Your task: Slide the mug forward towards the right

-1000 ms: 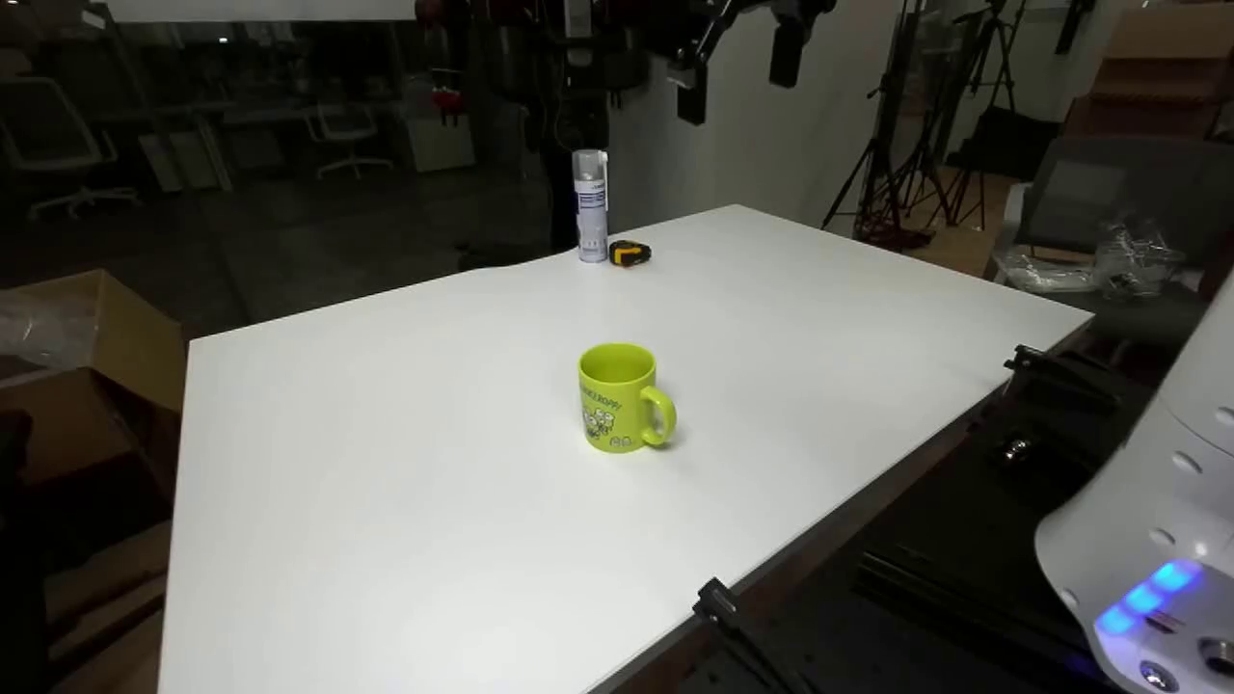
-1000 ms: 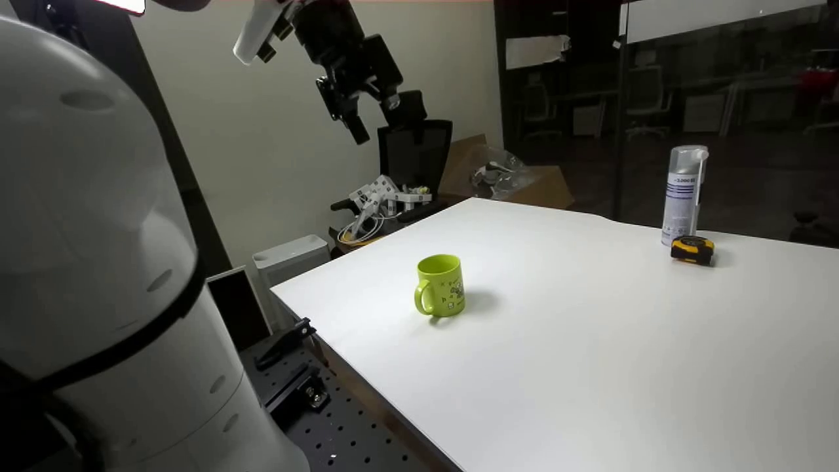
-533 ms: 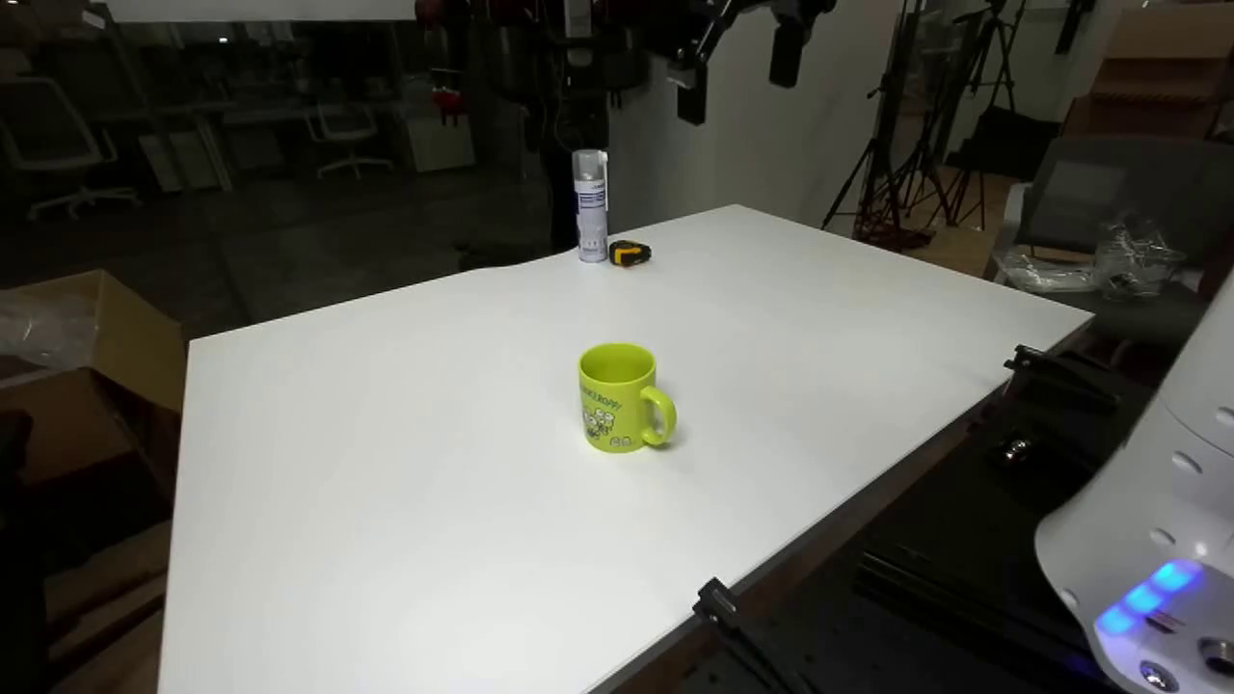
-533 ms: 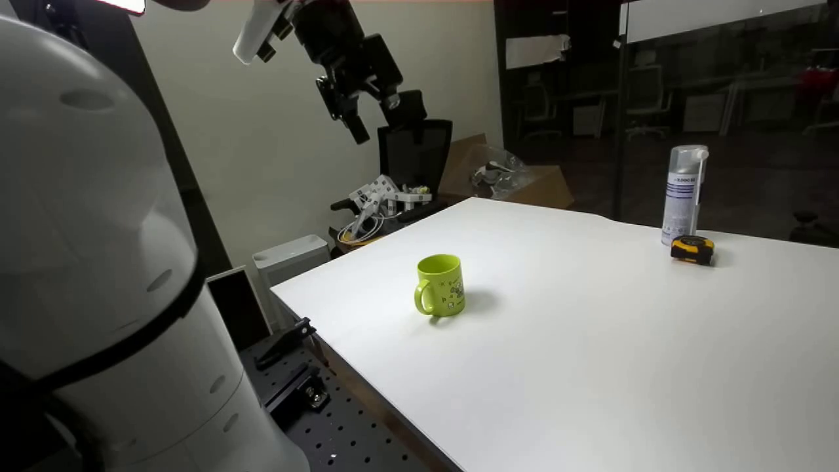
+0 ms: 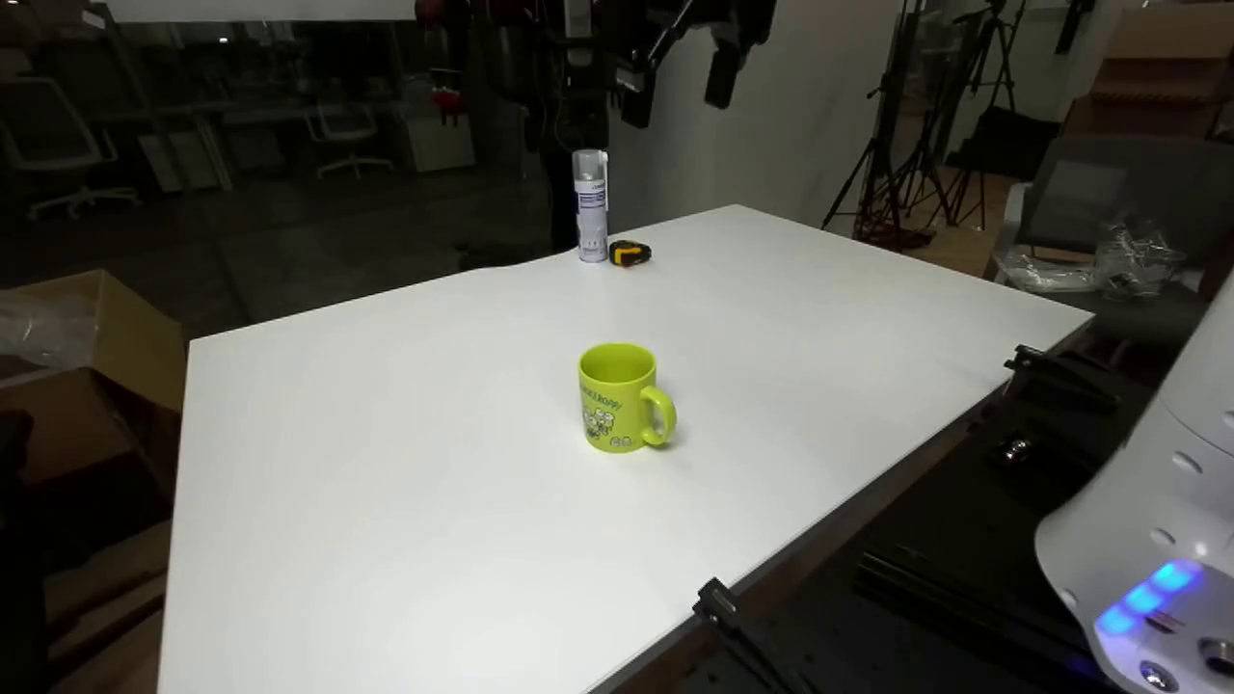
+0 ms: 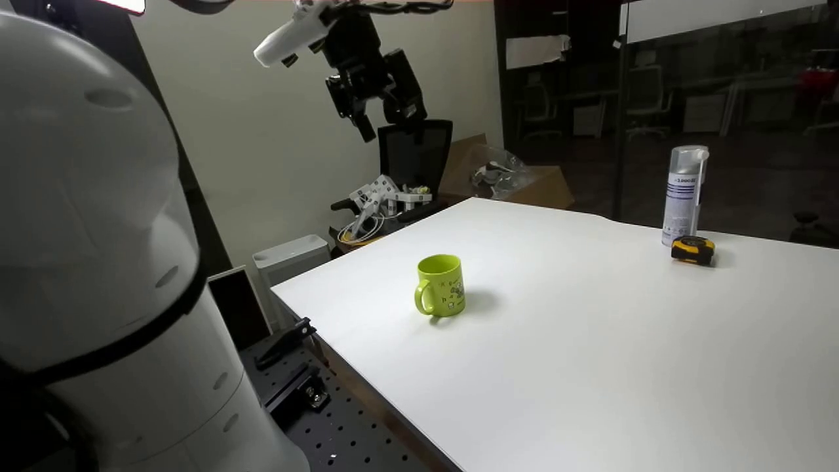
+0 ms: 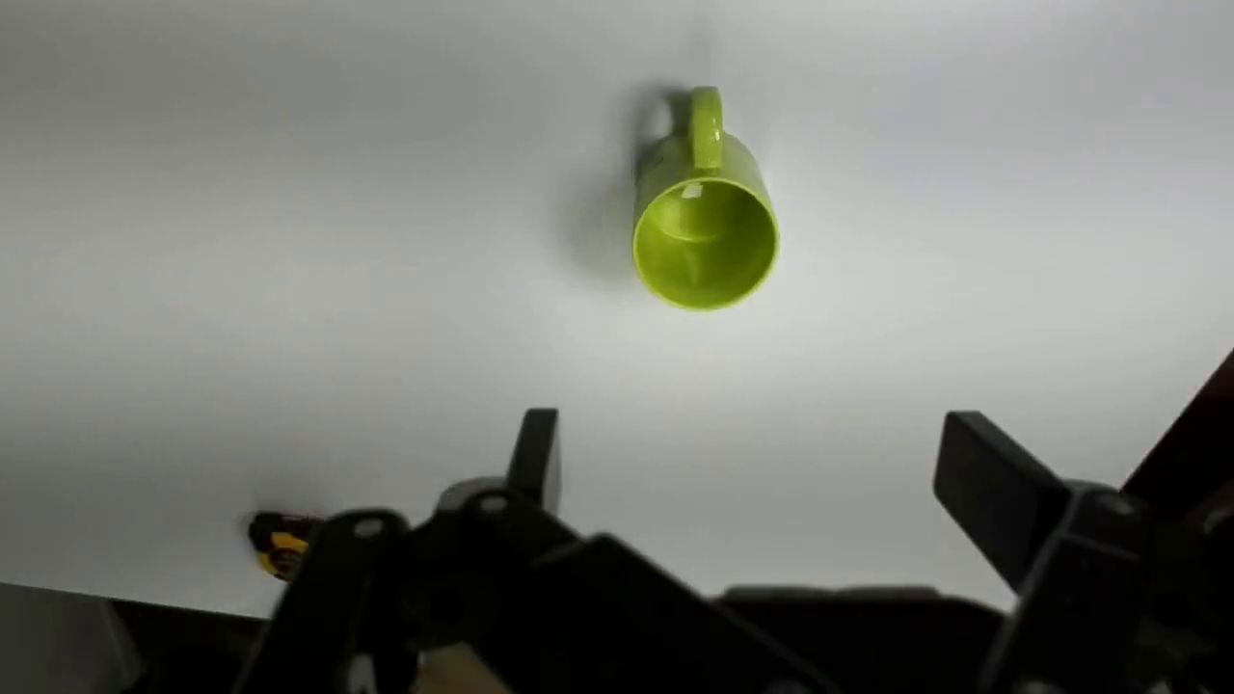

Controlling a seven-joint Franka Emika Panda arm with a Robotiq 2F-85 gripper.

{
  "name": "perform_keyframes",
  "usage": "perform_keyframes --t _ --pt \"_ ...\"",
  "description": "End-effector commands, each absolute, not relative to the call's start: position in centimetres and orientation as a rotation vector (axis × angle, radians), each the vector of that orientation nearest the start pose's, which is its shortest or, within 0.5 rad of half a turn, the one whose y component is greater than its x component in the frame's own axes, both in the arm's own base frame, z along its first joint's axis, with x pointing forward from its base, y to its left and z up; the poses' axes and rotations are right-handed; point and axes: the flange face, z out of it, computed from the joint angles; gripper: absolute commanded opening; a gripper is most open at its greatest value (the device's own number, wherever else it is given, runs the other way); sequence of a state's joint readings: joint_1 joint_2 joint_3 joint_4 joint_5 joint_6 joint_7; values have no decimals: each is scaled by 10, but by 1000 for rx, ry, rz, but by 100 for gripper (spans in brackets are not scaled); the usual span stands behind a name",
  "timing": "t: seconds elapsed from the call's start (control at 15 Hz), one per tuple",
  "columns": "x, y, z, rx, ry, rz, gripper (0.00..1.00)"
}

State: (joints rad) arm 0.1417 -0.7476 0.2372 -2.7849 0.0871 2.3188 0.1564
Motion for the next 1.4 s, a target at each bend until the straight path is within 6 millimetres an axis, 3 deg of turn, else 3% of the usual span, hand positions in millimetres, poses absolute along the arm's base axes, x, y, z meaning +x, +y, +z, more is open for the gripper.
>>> perform_keyframes --t 0.0,0.13,0.2,0.47,0.87,1.0,1.07,1.33 --pt "341 122 414 -2970 -346 -403 100" --pt "343 116 401 -2982 -347 -266 100" --pt "339 117 408 -2983 -345 -346 100" --pt "346 114 392 -3014 -317 -260 100" --pt "374 60 345 -3198 66 -157 100" --pt "384 52 322 -3186 81 -75 100" --pt "368 52 338 -3181 19 -126 100" --pt "378 49 315 -3177 42 -51 100"
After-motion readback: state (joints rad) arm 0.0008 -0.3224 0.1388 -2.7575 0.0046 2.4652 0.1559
